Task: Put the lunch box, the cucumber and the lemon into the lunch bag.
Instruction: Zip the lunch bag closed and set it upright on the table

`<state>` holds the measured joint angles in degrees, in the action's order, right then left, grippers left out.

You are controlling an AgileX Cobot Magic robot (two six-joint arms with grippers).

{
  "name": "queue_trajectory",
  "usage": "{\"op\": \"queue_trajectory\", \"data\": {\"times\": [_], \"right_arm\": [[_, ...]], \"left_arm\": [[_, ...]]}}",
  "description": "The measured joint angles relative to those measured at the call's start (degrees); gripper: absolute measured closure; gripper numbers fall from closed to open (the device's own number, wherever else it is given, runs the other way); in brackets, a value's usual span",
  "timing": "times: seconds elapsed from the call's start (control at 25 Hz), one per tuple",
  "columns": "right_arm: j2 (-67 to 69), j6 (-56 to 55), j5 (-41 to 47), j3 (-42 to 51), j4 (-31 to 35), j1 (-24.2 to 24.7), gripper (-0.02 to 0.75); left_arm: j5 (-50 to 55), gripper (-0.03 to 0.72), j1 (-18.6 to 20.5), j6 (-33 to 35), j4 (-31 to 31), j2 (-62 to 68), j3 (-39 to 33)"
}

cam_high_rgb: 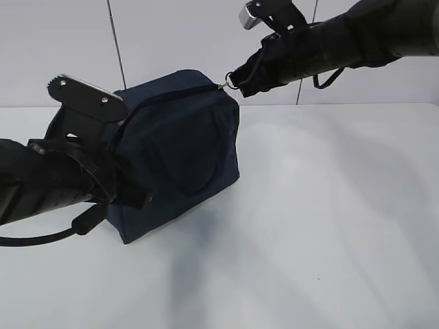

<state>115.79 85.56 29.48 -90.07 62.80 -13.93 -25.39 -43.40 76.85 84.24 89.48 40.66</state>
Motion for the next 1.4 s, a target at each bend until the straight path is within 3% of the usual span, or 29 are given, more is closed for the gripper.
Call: {"op": "queue_trajectory", "data": {"times": [0.6,1.04,1.4], "right_arm": [[1.2,-0.1,4.6,0.1,-0.7,3.2,0.730],[1.2,-0.4,24.1,0.0,-5.9,3.9,0.730],[-1.4,-0.6,37.0,-0.5,-8.9,4.0,0.730]], "left_arm": [[-3.4,0.689,-0.1,2.1,0.8,0.0,-0.1],[-11.3,0.689,-0.1,2.3,-1.7,0.0,-0.4],[-11.5,0.688,3.2,2.4,-2.5,0.0,-0.4]]}}
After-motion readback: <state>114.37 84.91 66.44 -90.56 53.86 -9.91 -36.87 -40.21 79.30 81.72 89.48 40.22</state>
